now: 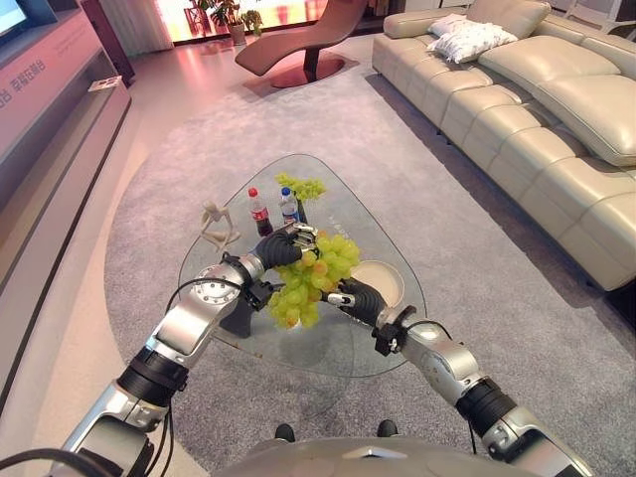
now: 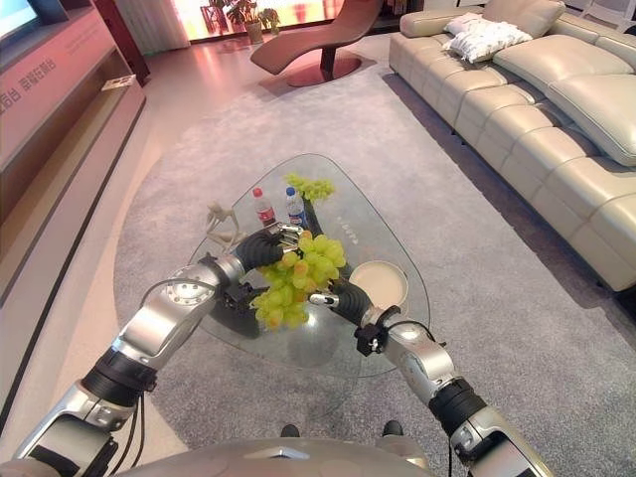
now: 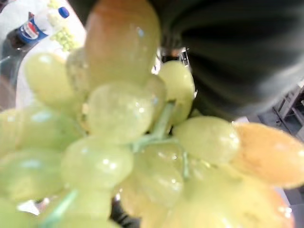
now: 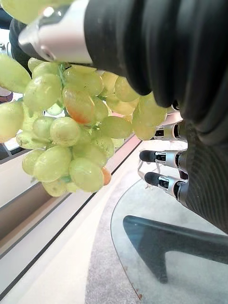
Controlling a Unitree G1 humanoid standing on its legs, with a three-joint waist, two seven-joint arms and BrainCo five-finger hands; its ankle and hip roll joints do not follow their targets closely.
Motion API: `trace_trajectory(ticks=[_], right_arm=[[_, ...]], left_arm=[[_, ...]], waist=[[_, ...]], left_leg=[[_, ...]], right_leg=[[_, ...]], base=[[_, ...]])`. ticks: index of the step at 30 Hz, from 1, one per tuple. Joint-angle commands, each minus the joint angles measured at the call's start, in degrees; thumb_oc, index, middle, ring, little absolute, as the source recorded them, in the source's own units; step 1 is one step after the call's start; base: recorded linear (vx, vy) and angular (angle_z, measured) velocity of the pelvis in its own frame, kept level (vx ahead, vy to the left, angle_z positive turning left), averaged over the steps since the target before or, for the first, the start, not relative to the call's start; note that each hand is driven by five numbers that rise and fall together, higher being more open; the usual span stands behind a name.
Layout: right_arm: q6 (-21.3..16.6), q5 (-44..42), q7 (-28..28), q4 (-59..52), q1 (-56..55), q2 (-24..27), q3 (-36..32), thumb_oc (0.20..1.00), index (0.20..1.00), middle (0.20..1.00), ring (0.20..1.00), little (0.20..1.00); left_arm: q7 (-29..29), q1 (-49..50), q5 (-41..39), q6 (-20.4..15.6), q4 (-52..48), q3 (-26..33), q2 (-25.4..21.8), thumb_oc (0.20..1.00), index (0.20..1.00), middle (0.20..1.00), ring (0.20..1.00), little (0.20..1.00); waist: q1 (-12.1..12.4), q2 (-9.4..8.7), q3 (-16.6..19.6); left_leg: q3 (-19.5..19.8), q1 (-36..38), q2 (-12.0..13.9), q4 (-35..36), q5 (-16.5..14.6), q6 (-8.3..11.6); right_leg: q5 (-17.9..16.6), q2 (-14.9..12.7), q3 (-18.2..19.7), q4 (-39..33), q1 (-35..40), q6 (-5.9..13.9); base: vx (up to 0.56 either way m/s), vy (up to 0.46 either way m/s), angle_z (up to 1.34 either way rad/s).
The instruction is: Pick up fruits into the plate
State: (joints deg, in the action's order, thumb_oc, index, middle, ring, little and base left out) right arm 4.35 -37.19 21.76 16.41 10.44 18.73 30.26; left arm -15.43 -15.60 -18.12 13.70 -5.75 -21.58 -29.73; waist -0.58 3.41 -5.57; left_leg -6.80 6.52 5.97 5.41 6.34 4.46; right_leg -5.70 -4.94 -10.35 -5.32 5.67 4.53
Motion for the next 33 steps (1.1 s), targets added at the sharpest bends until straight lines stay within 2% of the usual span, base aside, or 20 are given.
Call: trace_trajectory(ticks=[1,8,15,22,28,33], right_arm=[[-0.96,-3.8,2.88,-5.46,2.51,-5.32,1.93,1.0,1.0,1.0,1.0,1.0],[0.15,-7.71,4.77,-7.51,2.81,-6.66,2.75,1.0,1.0,1.0,1.0,1.0],[-0.42,-13.2,7.36,-7.5,1.91,-8.69,3.6,1.0,1.0,1.0,1.0,1.0],[2.09,-20.48,12.98,-6.36,0.81,-10.67,4.63,1.0,1.0,1.0,1.0,1.0],[0.98,-21.37,16.7,-3.43,0.39,-11.85,5.84,1.0,1.0,1.0,1.0,1.0],[1.07,-22.98,15.92,-3.84,0.27,-11.92,5.97,1.0,1.0,1.0,1.0,1.0]], left_arm=[[0.84,-3.8,-2.86,-2.36,-2.68,0.57,0.74,0.2,0.2,0.2,0.2,0.2],[1.72,-3.74,-3.3,-1.54,-2.85,0.19,1.71,0.2,0.2,0.2,0.2,0.2],[1.9,-3.36,-3.45,-1.5,-2.64,-0.01,1.99,0.2,0.2,0.2,0.2,0.2],[0.97,-3.7,-3.93,-1.42,-2.18,-0.19,1.93,0.2,0.2,0.2,0.2,0.2],[0.72,-4.73,-4.62,-1.27,-1.94,-0.66,1.92,0.2,0.2,0.2,0.2,0.2],[0.65,-4.77,-5.09,-1.1,-1.89,-0.82,1.81,0.2,0.2,0.2,0.2,0.2]], waist=[[0.56,-2.7,0.09],[0.66,-2.73,0.06],[0.98,-2.58,0.12],[1.28,-2.53,0.39],[1.51,-2.37,0.47],[1.5,-2.39,0.56]], left_leg=[[-1.07,3.29,-3.99,-0.41,-5.24,-2.07],[-1.18,3.3,-3.95,-0.41,-5.19,-2.08],[-1.07,3.3,-3.94,-0.41,-5.15,-2.09],[-0.99,3.28,-3.94,-0.41,-5.1,-2.15],[-0.74,3.26,-4.02,-0.41,-5.05,-2.13],[-0.61,3.28,-4.09,-0.41,-5.04,-2.16]], right_leg=[[2.59,-0.67,-1.8,0.32,3.77,1.24],[2.54,-0.62,-1.72,0.32,3.74,1.21],[2.58,-0.69,-1.93,0.32,3.81,1.19],[2.54,-0.75,-2.14,0.32,3.83,1.26],[2.48,-0.86,-2.32,0.32,3.8,1.38],[2.43,-0.81,-2.21,0.32,3.81,1.39]], base=[[0.0,0.0,0.0],[0.0,0.0,0.0],[0.0,0.0,0.0],[0.0,-0.001,0.02],[0.0,0.002,0.01],[0.0,0.0,0.0]])
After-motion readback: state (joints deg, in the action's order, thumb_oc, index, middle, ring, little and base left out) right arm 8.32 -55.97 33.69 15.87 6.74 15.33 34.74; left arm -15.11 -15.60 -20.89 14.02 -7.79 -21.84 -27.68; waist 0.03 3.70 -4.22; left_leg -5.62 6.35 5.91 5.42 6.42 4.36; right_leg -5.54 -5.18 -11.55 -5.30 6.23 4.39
